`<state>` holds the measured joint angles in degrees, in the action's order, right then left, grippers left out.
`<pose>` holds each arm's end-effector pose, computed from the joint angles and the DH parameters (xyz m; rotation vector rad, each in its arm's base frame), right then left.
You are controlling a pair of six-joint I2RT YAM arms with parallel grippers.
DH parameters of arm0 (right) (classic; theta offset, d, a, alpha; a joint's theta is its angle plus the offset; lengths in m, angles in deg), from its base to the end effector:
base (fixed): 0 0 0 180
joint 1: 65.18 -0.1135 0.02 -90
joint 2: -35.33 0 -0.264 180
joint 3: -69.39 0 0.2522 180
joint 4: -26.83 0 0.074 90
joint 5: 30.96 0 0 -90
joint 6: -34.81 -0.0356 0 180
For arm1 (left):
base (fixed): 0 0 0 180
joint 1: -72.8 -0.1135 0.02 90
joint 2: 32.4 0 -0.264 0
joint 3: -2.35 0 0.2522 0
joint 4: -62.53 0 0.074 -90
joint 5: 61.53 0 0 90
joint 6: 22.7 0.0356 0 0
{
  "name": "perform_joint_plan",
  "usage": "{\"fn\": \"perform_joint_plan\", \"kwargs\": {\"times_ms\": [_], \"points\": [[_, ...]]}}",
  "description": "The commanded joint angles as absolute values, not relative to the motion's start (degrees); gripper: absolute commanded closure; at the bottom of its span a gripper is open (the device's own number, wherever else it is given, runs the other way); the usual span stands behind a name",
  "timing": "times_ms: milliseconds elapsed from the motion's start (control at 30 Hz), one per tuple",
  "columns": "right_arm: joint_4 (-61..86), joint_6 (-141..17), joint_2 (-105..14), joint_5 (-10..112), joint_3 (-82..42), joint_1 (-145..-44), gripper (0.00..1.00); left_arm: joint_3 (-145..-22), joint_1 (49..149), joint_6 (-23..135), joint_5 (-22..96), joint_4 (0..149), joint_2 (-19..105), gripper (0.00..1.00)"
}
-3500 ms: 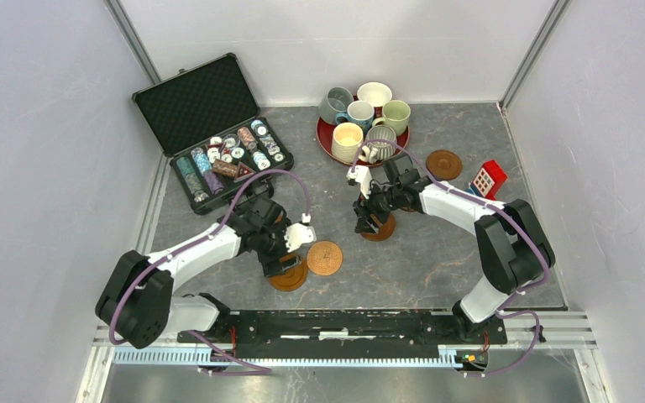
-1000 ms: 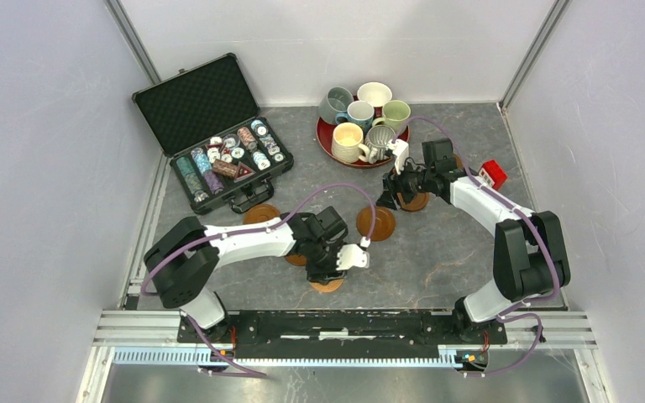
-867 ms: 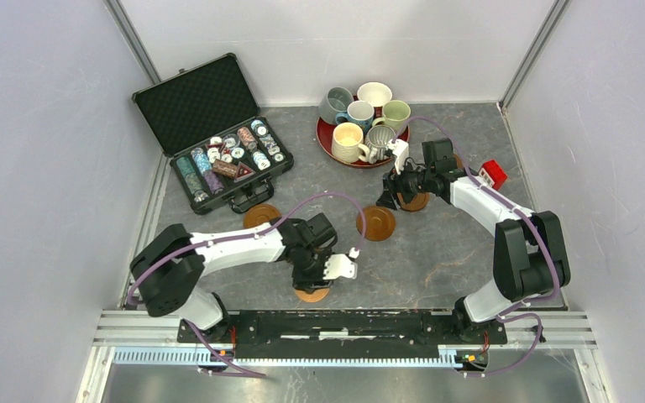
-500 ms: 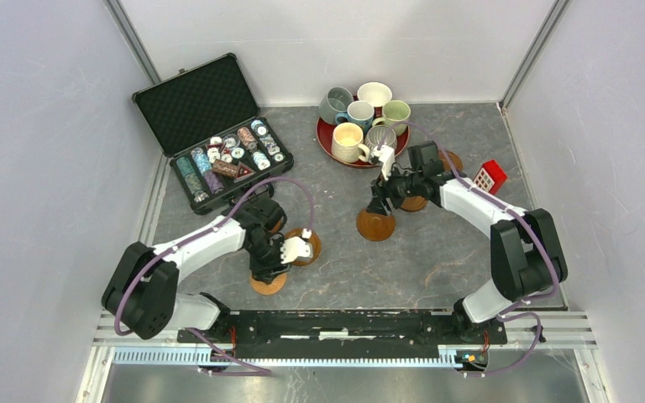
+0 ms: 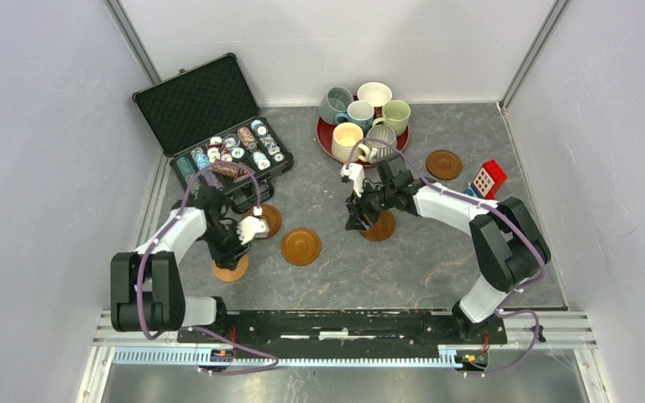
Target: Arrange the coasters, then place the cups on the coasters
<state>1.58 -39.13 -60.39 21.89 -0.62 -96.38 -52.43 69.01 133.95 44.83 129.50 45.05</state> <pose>0.2780 0.1935 0.1873 -1.2251 2.0861 0.9124 0.1963 0.0030 0.1658 1.5408 2.5186 -0.3414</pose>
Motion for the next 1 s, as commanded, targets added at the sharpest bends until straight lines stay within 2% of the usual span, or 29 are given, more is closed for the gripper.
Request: {"fn": "perform_joint_plan", "kwargs": {"times_ms": [0,133,233,367,467,667,967], "points": [[5.7,-40.7,-62.1,24.6,-4.2,-99.2,0.42,-55.6,62.9,141.6,42.8,128.0,48.2,0.51],[5.5,-40.7,-64.5,26.6,-6.1,-101.7,0.42,-59.3,59.2,141.2,44.0,126.8,49.9,0.51],[6.9,-41.6,-65.6,28.5,-6.8,-103.2,0.42,-62.2,58.8,141.0,49.8,131.5,48.9,0.47],[9.0,-43.4,-66.9,30.5,-7.8,-105.3,0.37,-65.7,59.2,137.0,60.8,133.9,45.9,0.34],[10.5,-44.5,-68.2,31.8,-8.5,-107.0,0.34,-68.4,59.7,132.4,67.2,133.4,45.9,0.29],[15.4,-49.5,-71.6,32.3,-9.3,-108.7,0.3,-66.5,63.3,119.2,71.4,119.2,44.7,0.25],[15.7,-49.4,-76.7,37.6,-11.7,-111.3,0.27,-59.5,71.9,109.7,66.7,103.4,45.3,0.25]]}}
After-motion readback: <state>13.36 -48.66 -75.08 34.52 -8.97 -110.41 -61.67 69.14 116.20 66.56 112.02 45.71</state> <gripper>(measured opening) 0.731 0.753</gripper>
